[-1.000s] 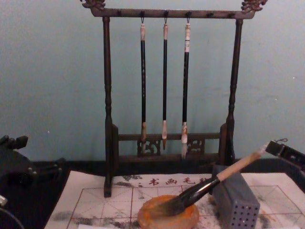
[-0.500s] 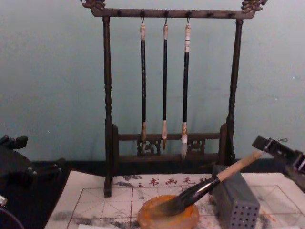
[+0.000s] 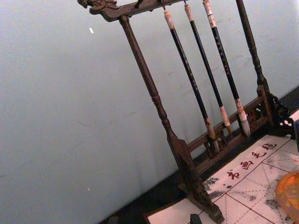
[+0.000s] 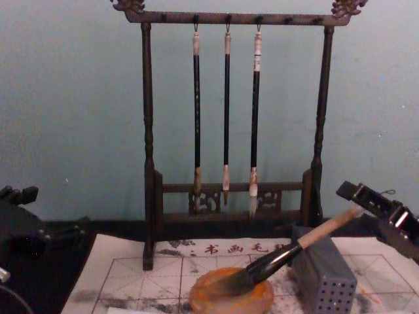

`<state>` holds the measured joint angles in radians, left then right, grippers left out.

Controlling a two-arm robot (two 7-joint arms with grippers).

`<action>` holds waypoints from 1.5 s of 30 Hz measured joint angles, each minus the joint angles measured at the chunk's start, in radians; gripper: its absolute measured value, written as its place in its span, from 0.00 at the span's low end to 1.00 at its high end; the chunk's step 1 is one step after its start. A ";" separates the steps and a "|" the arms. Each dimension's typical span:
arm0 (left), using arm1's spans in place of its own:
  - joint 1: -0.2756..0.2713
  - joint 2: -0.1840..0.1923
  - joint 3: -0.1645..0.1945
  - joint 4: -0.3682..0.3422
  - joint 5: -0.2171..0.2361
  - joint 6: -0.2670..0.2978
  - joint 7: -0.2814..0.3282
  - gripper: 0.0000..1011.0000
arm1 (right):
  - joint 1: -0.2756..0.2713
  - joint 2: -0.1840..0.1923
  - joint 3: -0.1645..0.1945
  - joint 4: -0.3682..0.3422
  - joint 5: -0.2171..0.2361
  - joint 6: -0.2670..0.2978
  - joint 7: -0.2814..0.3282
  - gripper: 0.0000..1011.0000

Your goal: Pick up the brush from the inkstone, write on the paper, then place the brush back to its original position.

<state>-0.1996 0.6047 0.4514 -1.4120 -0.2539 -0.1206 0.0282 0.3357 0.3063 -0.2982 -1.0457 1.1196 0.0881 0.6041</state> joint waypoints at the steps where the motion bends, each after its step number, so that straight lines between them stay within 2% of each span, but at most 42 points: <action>1: 0.000 0.000 0.000 0.000 0.000 0.000 0.000 0.99 | 0.003 -0.001 -0.001 0.005 0.003 0.000 0.001 0.99; 20: 0.000 0.000 0.000 0.000 0.000 0.000 0.000 0.99 | 0.051 -0.023 -0.027 0.081 0.047 -0.008 0.018 0.99; 45: 0.000 0.000 0.000 0.000 0.000 0.000 0.000 0.99 | 0.052 -0.024 -0.028 0.082 0.057 -0.004 0.009 0.99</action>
<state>-0.1995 0.6047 0.4514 -1.4120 -0.2539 -0.1205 0.0282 0.3876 0.2822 -0.3264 -0.9635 1.1766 0.0841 0.6130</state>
